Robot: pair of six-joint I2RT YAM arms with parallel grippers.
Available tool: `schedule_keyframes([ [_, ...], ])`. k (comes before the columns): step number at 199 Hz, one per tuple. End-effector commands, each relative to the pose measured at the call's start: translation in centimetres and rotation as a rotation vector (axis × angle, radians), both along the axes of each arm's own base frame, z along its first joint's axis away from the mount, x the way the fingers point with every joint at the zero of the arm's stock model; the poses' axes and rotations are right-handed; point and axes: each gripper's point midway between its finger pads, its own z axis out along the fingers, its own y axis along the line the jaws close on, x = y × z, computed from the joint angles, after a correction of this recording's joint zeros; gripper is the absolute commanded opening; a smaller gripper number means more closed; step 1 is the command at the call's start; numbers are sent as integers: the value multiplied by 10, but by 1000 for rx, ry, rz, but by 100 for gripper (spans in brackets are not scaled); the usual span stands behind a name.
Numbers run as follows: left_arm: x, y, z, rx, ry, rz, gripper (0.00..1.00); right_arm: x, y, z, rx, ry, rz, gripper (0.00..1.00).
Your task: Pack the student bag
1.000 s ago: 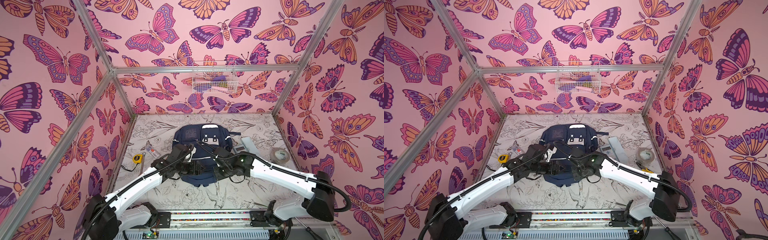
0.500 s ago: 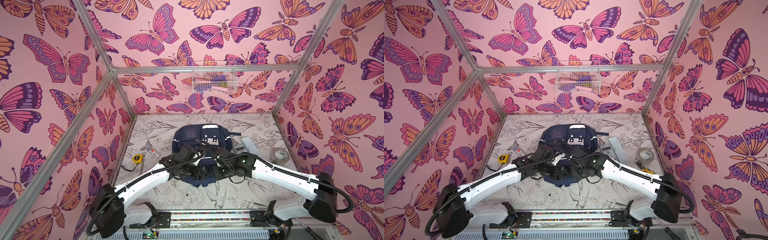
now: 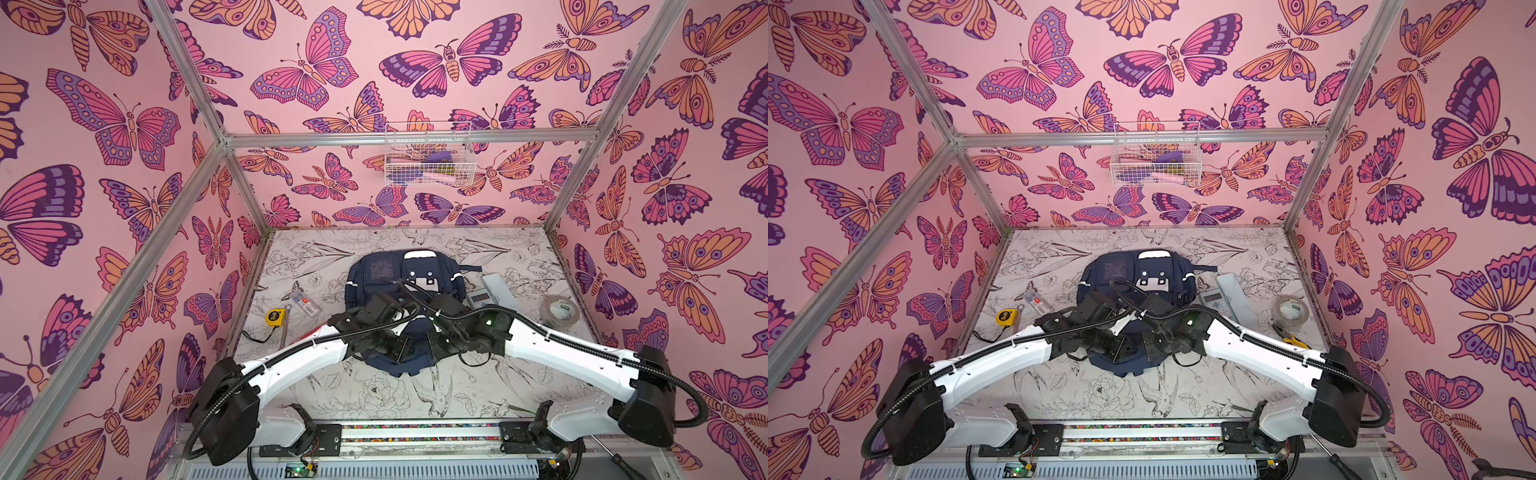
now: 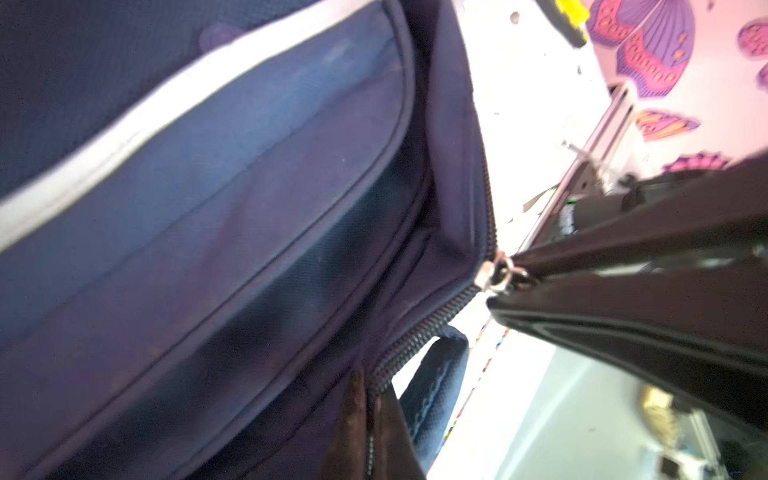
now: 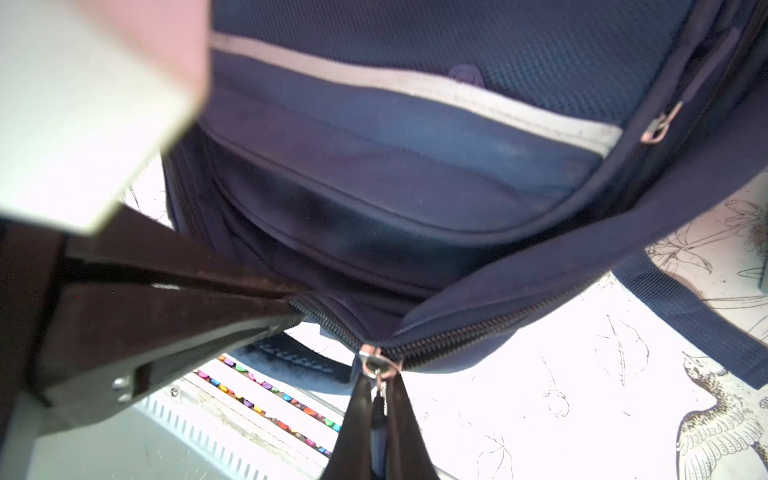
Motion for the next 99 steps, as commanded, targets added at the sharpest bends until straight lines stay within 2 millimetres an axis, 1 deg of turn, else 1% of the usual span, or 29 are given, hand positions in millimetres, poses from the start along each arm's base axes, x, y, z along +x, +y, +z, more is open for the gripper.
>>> schedule_keyframes([
  [1,4,13,4,27,-42,60,0,9,-8,16,38,-47,-51,0],
  [4,5,16,9,20,-61,71,0,11,-11,16,32,-49,-59,0],
  [28,9,31,21,26,-135,135,0,19,-34,4,-18,-42,-114,0],
  [46,6,37,32,3,-165,150,0,29,-57,-6,-79,-49,-159,0],
  [54,5,38,37,-12,-171,151,0,34,-66,-12,-104,-50,-173,0],
  [70,1,38,43,-36,-173,149,0,44,-76,-20,-153,-69,-173,0],
  [79,0,38,44,-42,-171,149,0,53,-85,-25,-192,-79,-187,0],
  [99,-3,36,46,-59,-160,137,0,72,-94,-34,-225,-84,-209,0],
])
